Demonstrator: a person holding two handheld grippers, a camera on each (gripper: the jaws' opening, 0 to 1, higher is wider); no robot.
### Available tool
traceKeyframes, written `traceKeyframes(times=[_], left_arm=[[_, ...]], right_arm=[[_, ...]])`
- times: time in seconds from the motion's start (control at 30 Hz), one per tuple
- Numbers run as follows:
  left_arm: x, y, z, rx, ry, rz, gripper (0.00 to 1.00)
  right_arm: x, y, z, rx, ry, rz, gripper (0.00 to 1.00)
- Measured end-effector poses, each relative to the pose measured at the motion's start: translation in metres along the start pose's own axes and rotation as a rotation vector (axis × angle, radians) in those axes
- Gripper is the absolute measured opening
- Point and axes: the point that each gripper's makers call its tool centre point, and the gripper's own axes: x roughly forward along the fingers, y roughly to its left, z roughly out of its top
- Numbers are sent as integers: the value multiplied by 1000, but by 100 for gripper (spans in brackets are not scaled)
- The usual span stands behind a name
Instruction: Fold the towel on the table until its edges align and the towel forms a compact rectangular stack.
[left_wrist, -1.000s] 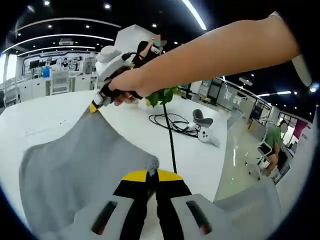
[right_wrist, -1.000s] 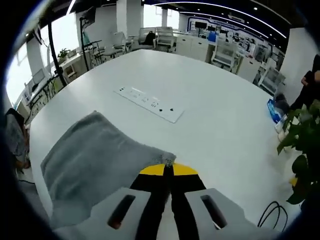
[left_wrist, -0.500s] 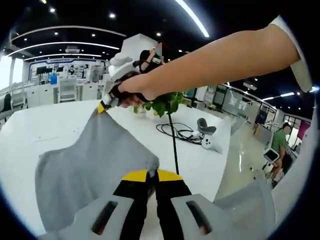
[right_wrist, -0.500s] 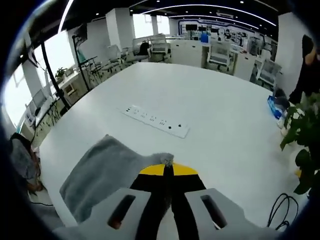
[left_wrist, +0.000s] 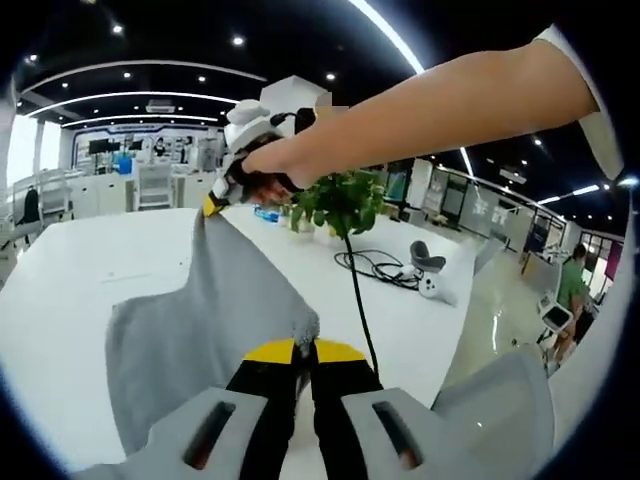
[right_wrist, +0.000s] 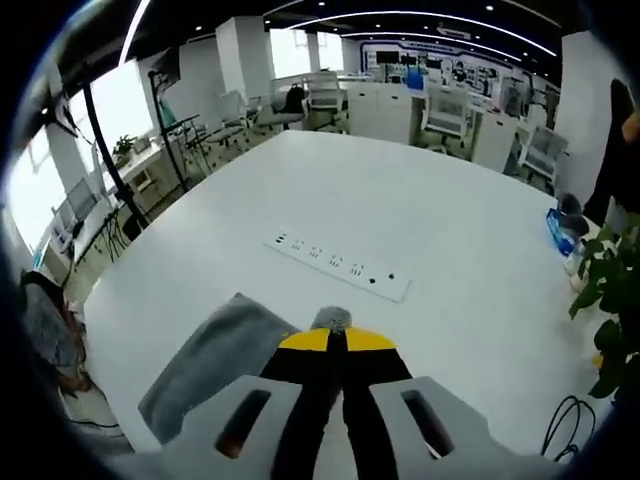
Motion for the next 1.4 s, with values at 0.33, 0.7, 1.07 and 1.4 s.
traceKeyframes(times=[0.33, 0.7, 1.07, 1.4], left_arm=[[-17, 19, -1, -4, -10, 23, 4], [-32, 37, -3, -8, -14, 49, 4], [-46, 49, -15, -5, 2, 61, 4], [-58, 71, -34, -38, 13, 105, 4]], right_arm=[[5, 21, 5, -9, -5, 2, 0], [12, 38, 14, -18, -13, 14, 0], [22, 65, 14, -20, -30, 30, 0], [34, 81, 11, -38, -38, 22, 0]])
